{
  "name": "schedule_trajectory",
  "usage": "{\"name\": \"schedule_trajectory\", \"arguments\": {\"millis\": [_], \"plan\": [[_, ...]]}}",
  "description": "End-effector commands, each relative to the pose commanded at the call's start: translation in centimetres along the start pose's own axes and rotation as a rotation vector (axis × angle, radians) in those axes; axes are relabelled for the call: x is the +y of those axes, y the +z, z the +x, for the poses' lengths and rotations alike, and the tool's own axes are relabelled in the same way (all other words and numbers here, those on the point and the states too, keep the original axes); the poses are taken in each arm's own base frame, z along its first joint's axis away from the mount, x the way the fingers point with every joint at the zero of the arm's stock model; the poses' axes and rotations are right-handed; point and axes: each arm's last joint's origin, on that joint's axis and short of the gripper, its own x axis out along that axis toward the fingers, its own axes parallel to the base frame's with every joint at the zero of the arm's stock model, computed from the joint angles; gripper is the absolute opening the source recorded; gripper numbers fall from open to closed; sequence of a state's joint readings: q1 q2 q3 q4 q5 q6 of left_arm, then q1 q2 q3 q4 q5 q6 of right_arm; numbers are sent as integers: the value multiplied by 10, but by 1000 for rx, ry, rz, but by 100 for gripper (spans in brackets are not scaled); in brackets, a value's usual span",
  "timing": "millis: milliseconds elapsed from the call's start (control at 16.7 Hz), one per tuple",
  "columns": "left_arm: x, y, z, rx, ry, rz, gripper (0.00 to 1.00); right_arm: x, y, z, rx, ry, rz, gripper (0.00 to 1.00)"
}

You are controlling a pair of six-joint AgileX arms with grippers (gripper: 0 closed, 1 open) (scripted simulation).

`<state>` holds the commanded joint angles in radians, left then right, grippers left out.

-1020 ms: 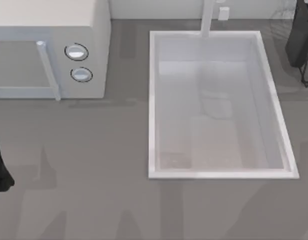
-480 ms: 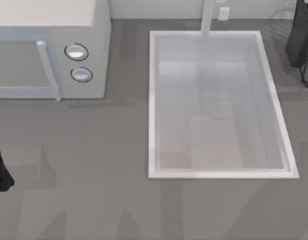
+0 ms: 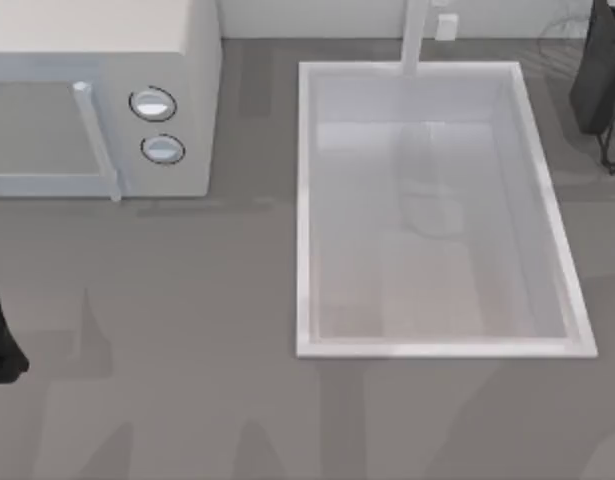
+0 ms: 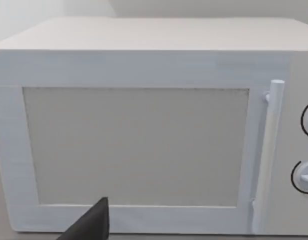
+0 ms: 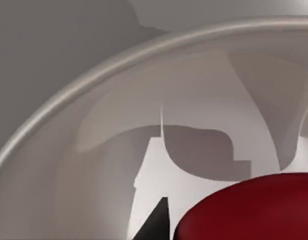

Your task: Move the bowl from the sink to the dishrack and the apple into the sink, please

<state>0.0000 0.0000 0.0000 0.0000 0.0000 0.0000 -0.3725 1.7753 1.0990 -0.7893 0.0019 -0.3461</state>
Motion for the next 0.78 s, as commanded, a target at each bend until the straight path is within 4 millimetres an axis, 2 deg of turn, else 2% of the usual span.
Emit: {"name": "schedule_trajectory", "arguments": {"millis": [300, 420, 780], "plan": [[0, 0, 0, 0, 0, 0, 100, -1, 3, -55, 14, 5, -1, 0], [0, 0, 0, 0, 0, 0, 100, 0, 2, -70, 4, 3, -2, 0], [0, 0, 0, 0, 0, 0, 100, 2, 4, -70, 0, -2, -7, 0]]}}
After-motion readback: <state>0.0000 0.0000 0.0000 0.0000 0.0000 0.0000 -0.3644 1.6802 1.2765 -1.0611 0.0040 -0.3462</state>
